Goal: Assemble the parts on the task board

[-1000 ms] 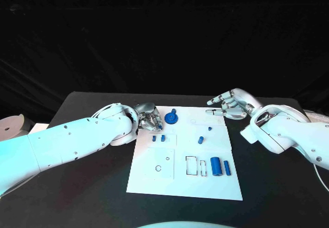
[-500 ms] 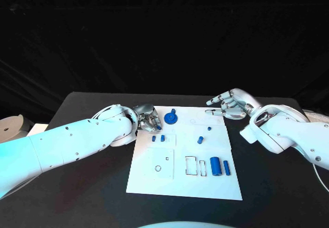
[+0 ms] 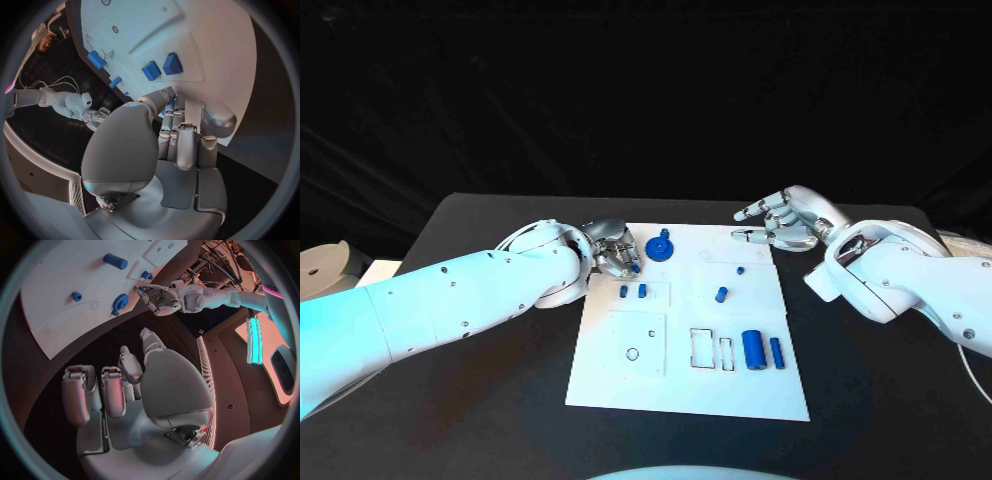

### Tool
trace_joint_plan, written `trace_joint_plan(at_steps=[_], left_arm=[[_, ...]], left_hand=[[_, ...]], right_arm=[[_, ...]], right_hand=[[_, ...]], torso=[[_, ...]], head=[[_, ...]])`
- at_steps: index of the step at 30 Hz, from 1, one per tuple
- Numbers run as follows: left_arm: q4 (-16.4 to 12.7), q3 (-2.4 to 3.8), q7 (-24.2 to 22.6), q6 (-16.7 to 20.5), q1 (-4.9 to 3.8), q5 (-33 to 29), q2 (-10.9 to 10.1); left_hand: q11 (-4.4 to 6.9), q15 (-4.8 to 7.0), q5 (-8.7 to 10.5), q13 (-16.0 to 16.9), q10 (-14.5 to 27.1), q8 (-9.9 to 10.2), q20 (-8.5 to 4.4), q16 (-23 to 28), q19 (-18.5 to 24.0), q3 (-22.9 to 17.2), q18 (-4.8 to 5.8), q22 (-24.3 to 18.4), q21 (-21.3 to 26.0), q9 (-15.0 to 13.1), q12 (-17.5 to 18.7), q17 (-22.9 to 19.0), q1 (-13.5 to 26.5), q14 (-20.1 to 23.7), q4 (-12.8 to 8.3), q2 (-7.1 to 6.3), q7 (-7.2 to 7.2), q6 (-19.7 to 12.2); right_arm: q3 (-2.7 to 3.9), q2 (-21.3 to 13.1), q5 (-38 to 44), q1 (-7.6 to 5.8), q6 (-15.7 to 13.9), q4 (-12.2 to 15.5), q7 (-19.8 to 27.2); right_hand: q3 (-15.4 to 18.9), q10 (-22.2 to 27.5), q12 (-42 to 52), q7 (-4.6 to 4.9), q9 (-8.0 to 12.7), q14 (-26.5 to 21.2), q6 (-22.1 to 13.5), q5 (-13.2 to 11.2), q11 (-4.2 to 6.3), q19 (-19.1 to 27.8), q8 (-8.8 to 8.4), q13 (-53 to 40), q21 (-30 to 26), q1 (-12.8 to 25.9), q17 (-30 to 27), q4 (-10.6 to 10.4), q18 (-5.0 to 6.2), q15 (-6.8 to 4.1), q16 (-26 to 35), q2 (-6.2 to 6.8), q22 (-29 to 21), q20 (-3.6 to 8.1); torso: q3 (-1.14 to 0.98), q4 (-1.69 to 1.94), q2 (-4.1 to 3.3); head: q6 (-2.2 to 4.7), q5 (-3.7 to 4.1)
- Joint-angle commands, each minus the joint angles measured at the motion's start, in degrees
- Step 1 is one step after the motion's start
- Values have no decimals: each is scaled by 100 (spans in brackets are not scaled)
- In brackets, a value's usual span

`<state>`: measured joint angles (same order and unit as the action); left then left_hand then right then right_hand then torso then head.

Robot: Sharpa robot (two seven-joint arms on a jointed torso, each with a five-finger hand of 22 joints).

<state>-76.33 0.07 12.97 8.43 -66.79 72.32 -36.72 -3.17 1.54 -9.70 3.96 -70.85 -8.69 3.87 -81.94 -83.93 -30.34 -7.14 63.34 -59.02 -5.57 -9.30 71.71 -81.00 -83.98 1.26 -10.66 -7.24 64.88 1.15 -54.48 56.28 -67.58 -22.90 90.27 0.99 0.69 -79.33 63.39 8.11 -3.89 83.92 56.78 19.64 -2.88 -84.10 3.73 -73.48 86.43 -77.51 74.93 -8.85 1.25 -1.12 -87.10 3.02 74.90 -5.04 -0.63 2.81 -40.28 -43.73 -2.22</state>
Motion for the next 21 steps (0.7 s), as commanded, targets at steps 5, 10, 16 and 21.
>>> trace_joint_plan(at_steps=[5, 10, 16, 21], left_arm=[[-10, -6, 13, -67, 13, 28, 42], [-1, -6, 92, -166, 13, 32, 54], [18, -6, 185, -312, 13, 90, 65], [41, -6, 236, -363, 13, 119, 79]], left_hand=[[-1, 18, 21, 7, -47, 19, -20, -20, -158, -21, 82, 15, 9, -6, 31, 5, 66, -277, -36, 7, -4, 54], [-2, 18, 34, 7, -49, 28, -20, -24, -157, -19, 82, 14, 11, -3, 45, 11, 79, -277, -42, 2, -5, 54], [-14, 11, 52, 1, -24, 72, -17, -23, -153, -33, 86, 23, 8, 16, 104, 4, 108, -272, -63, -2, -13, 23], [-72, -34, 54, -12, 87, 205, 6, -5, -142, -50, 93, 19, 26, 77, 224, -45, 179, -257, -92, -54, -75, -130]], right_arm=[[0, 5, 31, 4, 74, 6, 50], [0, 3, 31, 4, 81, 7, 47], [0, -2, 31, 4, 84, 9, 45], [0, -6, 31, 4, 83, 10, 42]], right_hand=[[37, 26, -6, -5, -3, 488, 40, 18, -7, -233, 11, 0, -18, 0, 1003, -9, 32, -12, 26, -57, 855, 21], [37, 26, -6, -5, -3, 488, 40, 18, -7, -233, 11, 0, -18, 0, 1003, -9, 32, -12, 26, -57, 855, 21], [37, 26, -6, -5, -3, 488, 40, 18, -7, -233, 11, 0, -18, 0, 1003, -9, 32, -12, 26, -57, 855, 21], [37, 26, -6, -5, -3, 488, 40, 18, -7, -233, 11, 0, -18, 0, 1003, -9, 32, -12, 26, -57, 855, 21]], torso=[[-1, -2, 0], [-2, -1, 0], [-4, 1, 1], [-2, 0, -1]], head=[[1, -4], [-1, 5], [-2, 9], [0, 13]])
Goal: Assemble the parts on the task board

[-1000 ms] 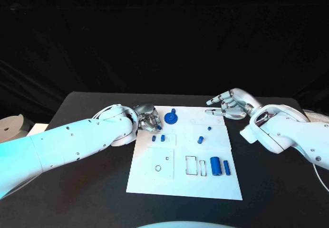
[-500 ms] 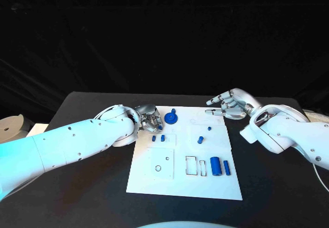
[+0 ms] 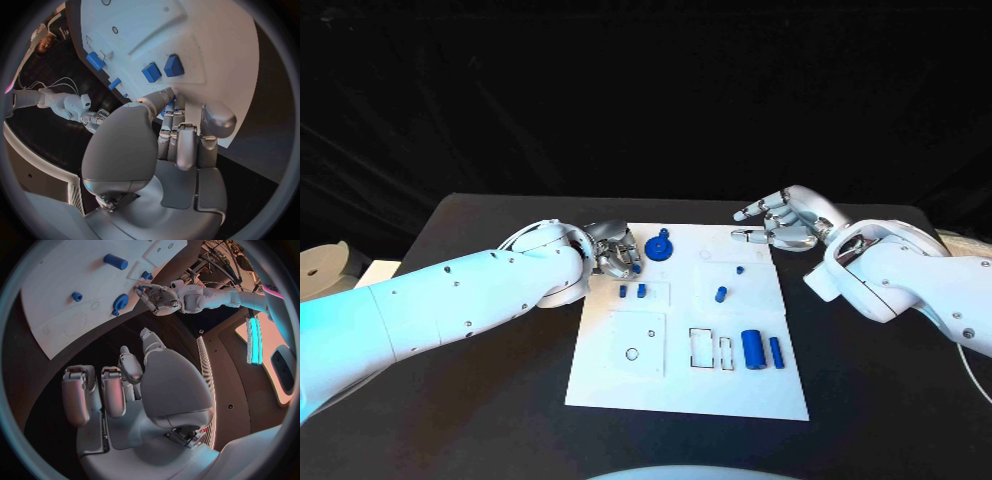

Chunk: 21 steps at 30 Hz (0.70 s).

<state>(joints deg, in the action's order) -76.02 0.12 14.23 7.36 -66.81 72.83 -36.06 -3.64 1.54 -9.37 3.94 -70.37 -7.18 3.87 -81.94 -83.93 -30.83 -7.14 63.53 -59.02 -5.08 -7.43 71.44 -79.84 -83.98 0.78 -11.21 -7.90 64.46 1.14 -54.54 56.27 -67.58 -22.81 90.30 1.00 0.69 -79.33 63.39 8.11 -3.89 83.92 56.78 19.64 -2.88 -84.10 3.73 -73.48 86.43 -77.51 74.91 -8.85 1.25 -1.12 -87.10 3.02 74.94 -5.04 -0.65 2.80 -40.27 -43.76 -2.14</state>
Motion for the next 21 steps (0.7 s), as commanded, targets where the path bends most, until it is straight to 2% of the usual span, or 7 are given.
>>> trace_joint_plan(at_steps=[1, 7, 21], left_arm=[[16, -11, 116, -252, 15, 71, 16], [39, -12, 112, -202, 15, 93, 32], [42, -14, 108, -112, 18, 140, 19]], left_hand=[[-38, -45, 23, -10, 59, 97, 14, -3, -141, -4, 95, -1, 30, 48, 60, -23, 80, -255, -48, -14, -24, -145], [-89, -88, 29, -7, 135, 321, 50, 10, -136, 15, 100, 1, 40, 139, 155, -68, 167, -243, -63, -95, -72, -467], [-117, -108, 39, -2, 155, 360, 68, 21, -133, 44, 100, 2, 46, 143, 191, -103, 205, -234, -67, -124, -116, -550]], right_arm=[[1, 0, 31, 4, 74, 7, 41], [1, -3, 31, 4, 76, 6, 38], [1, -9, 46, 5, 142, -11, -31]], right_hand=[[37, 26, -6, -5, -3, 488, 40, 18, -7, -233, 11, 0, -18, 0, 1005, -9, 32, -12, 26, -57, 852, 21], [37, 26, -6, -5, -3, 488, 40, 18, -7, -233, 11, 0, -18, 0, 1005, -9, 32, -12, 26, -57, 852, 21], [48, 50, -60, -4, -3, 480, 37, 19, -8, -212, 10, 36, -40, 2, 967, -13, 42, -12, 51, -53, 813, 21]], torso=[[2, 1, -2], [3, 1, -2], [4, 0, 0]], head=[[3, 4], [-2, 10], [-1, 8]])
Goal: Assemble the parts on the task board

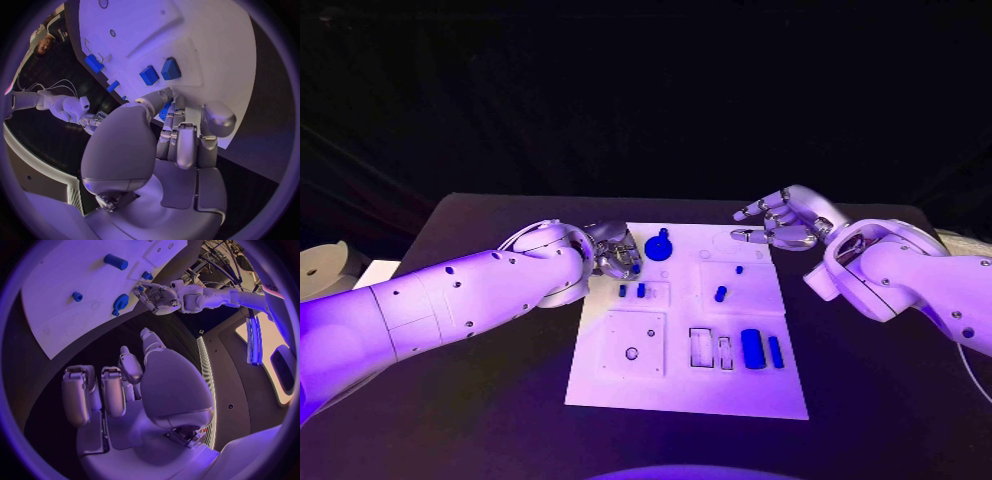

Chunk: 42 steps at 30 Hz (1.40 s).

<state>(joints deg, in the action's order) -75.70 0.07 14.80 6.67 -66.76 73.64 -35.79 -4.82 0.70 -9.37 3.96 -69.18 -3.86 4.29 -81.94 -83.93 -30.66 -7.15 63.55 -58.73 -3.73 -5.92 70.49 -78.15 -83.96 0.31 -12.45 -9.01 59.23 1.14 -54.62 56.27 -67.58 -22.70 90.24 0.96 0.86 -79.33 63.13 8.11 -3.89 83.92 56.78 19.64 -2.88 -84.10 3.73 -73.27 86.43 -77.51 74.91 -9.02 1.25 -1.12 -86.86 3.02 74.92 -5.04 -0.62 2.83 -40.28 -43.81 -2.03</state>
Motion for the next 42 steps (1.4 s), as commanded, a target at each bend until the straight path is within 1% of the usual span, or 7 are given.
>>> trace_joint_plan(at_steps=[1, 9, 19, 23, 31, 36, 42], left_arm=[[8, -9, 45, -32, 13, 59, -14], [-105, -7, -78, 97, 12, -93, -175], [-325, 19, -739, 656, -13, -1256, -688], [-463, 22, -1380, 1027, -18, -2471, -894], [-795, -8, -3154, 1139, -16, -6537, -1171], [-966, -23, -3636, 897, -12, -7749, -1282], [-1080, -31, -3791, 780, -11, -8101, -1330]], left_hand=[[-6, -29, 39, -2, 38, 34, 31, 21, -132, 30, 101, -2, 22, 10, 47, -11, 36, -235, -25, -3, -11, -53], [13, -15, 12, -17, 349, 29, 40, 72, -118, 332, 76, -61, 112, 7, 198, -142, 136, -207, -26, -123, 100, -504], [-87, -89, -65, -10, 523, -127, 89, 93, -54, 282, 39, -264, 388, -48, 125, -208, -216, -189, -182, 187, -46, -227], [-113, -96, -58, -6, 350, -204, 105, 378, 184, -118, -75, -747, 1028, -50, 8, -796, -352, 8, -315, 243, -109, -4], [-135, -144, 2, -2, 335, -175, 158, 1105, 862, -321, -310, -1741, 2394, -13, -132, -2147, -88, 640, -271, 279, -159, 56], [-105, -136, 10, 20, 279, -185, 172, 1137, 939, -134, -322, -1767, 2447, -18, -260, -2256, 63, 724, -212, 327, -129, 85], [-100, -134, 11, 23, 279, -189, 174, 1150, 955, -78, -324, -1776, 2461, -19, -295, -2302, 86, 752, -213, 337, -124, 93]], right_arm=[[0, -2, 60, 5, 152, -12, -57], [0, -11, 723, 5, 314, -106, -319], [2, -27, 2902, 12, 683, -193, -830], [2, -22, 3662, 43, 905, -161, -1049], [3, 72, 4551, 117, 1304, -133, -1315], [2, 202, 4742, 183, 1435, -195, -1344], [0, 383, 4795, 251, 1504, -316, -1310]], right_hand=[[37, 87, -112, -3, -2, 473, 30, 13, -9, -188, 7, 64, -66, 1, 941, 4, 52, -12, 44, -48, 771, 21], [-106, 1865, -3847, 35, -13, 341, 72, -310, -62, 202, 32, 2723, -564, -399, 442, 5, 221, 11, 441, -90, 9, 19], [-744, 1372, -5347, -53, -25, 351, 567, -652, -52, 125, 74, 4940, -574, -1035, 293, 131, 214, 16, 583, 102, 28, 8], [-1052, 1220, -5568, -99, -16, 355, 692, -955, -51, 116, 39, 5434, -585, -1040, 262, 95, 213, 8, 611, 210, 22, 7], [-1480, 1198, -5827, -144, -8, 356, 758, -1152, -29, 120, -1, 5998, -618, -941, 216, 1, 220, -13, 651, 396, -9, 30], [-1708, 1224, -5923, -152, -4, 353, 745, -1188, -44, 134, -6, 6279, -652, -854, 174, -55, 228, -42, 687, 489, -49, 52], [-1876, 1255, -5944, -162, -4, 349, 737, -1200, -38, 146, -6, 6481, -684, -798, 131, -82, 236, -78, 724, 525, -86, 83]], torso=[[0, -3, 2], [2, -9, 8], [-5, 7, 6], [4, 3, -1], [12, 0, 0], [10, -4, -3], [7, 0, -2]], head=[[6, 0], [32, 28], [87, 86], [103, 151], [128, 342], [138, 357], [136, 366]])
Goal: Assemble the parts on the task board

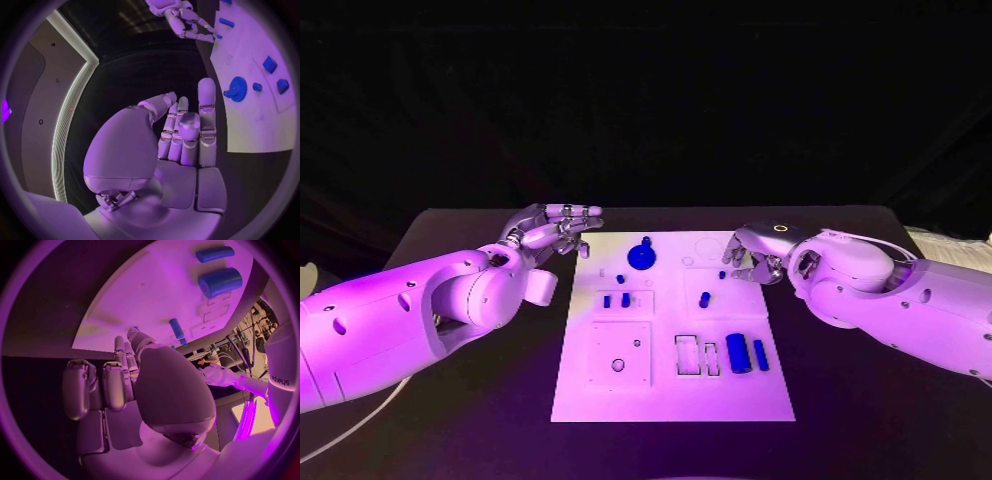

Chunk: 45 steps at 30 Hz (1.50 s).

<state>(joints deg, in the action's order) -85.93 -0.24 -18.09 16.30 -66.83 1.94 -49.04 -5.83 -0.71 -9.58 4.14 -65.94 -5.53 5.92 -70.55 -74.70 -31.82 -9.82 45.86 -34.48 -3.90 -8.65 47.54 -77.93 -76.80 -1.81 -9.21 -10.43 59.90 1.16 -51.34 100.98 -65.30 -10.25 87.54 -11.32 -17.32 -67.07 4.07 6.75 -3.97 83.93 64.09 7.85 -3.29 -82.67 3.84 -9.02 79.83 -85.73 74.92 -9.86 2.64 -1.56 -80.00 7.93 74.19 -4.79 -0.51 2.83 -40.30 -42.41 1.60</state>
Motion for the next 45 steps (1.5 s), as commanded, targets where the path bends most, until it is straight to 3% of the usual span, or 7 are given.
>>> trace_joint_plan(at_steps=[1, 24, 28, 37, 45], left_arm=[[-73, 0, -513, -191, -4, -954, -10], [-129, -5, -496, -198, -2, -1033, -34], [-128, -5, -481, -180, -2, -1033, -31], [-132, -5, -453, -166, -2, -1033, -31], [-128, -6, -418, -176, -2, -1033, -30]], left_hand=[[4, 8, 30, 6, -46, -23, 11, 17, 36, 49, -57, -9, 40, -1, -31, -23, 65, 44, -3, 19, 20, 28], [11, 16, 22, 6, -27, -24, 6, 41, 56, 97, -62, -23, 61, 0, -74, -98, 31, 89, -51, 44, 27, 28], [11, 16, 21, 6, -23, -24, 6, 41, 57, 99, -62, -24, 62, 0, -78, -101, 24, 92, -58, 48, 27, 28], [11, 17, 19, 5, -17, -23, 5, 44, 58, 102, -62, -25, 63, 1, -83, -111, 14, 97, -68, 53, 26, 25], [8, 18, 18, 3, -4, -21, 3, 47, 59, 110, -62, -27, 65, 2, -92, -127, -1, 105, -87, 57, 24, 22]], right_arm=[[-2, 82, 327, 34, 266, -64, -77], [-6, 292, 268, 128, 478, -148, 52], [-10, 325, 259, 135, 553, -172, 59], [-14, 347, 315, 148, 666, -182, 27], [-14, 347, 618, 161, 487, -153, -142]], right_hand=[[-84, 31, -37, -29, 4, 349, 5, -23, 4, 3, -18, 84, -27, 29, 125, 2, 98, -40, 41, 36, -16, 63], [-415, -65, -3, -40, -12, 353, 79, -103, 17, 0, 3, 358, -50, 67, 105, 44, 99, -50, 61, -43, -32, 85], [-558, -154, 11, -50, -25, 358, 150, -283, 32, -8, 15, 425, -47, 57, 114, 99, 97, -50, 53, -98, -22, 87], [-719, -393, 59, -81, -73, 371, 355, -328, 76, -36, 74, 473, -16, 82, 156, 220, 87, -49, 18, -149, 29, 92], [-869, -599, 61, -92, -127, 383, 501, -401, 105, -66, 105, 481, 23, 52, 204, 408, 76, -67, -25, -227, 85, 113]], torso=[[-4, 1, 0], [-10, 0, 0], [-9, 2, 0], [-7, -2, 2], [-9, 1, 5]], head=[[-5, 3], [-23, -25], [-30, -31], [-45, -35], [-48, -29]])
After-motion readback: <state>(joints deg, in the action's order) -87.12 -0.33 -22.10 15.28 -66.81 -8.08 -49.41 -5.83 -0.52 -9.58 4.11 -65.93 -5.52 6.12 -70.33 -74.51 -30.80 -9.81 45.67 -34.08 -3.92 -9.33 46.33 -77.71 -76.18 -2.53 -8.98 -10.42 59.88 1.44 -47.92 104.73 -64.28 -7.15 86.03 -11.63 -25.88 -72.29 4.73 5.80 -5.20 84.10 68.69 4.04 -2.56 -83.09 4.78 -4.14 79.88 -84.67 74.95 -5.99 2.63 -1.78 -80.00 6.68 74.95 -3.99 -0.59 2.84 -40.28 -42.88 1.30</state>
